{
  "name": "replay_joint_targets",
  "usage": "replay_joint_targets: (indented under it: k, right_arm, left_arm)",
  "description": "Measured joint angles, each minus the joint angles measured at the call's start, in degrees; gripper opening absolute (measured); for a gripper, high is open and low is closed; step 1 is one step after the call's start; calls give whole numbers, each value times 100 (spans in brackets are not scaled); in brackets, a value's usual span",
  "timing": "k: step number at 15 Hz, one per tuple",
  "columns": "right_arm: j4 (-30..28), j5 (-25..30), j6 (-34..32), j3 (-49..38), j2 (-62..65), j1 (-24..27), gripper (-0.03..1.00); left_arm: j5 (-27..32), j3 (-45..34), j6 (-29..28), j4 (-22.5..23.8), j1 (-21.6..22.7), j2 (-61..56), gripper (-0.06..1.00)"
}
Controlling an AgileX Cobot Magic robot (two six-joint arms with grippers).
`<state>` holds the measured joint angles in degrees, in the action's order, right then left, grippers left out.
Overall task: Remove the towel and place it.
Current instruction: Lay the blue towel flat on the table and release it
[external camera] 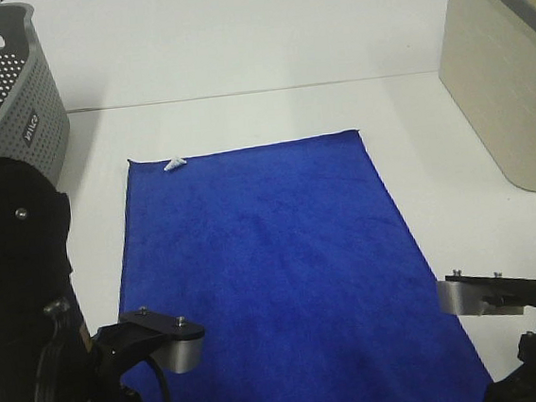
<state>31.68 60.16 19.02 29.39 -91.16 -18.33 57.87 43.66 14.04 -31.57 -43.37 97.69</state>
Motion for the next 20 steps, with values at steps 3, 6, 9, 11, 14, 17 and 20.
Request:
replay_joint_targets:
  k: [3, 6, 9, 11, 14, 17, 20]
  right_arm:
    - [0, 17, -6, 0, 0, 0, 51]
    - [-23, 29, -92, 0, 0, 0, 65]
    - [-264, 149, -138, 275, -6, 0, 67]
    - [-521, 166, -315, 733, -6, 6, 67]
    - [-934, 166, -642, 1684, -6, 143, 67]
    - [-963, 292, -699, 3289, -378, 900, 67]
    - [-1295, 573, -819, 4956, -1232, 1094, 68]
  left_arm:
    - [-149, 0, -23, 0, 0, 0, 39]
    - [-109, 120, -178, 0, 0, 0, 71]
    - [0, 561, -321, 143, 0, 0, 75]
    - [63, 974, -802, 647, 17, 6, 76]
    - [201, 1673, -1312, 1564, 544, 6, 76]
    - [40, 2750, -1364, 1874, 1621, 126, 76]
    - [11, 3890, -1404, 2000, 2257, 773, 76]
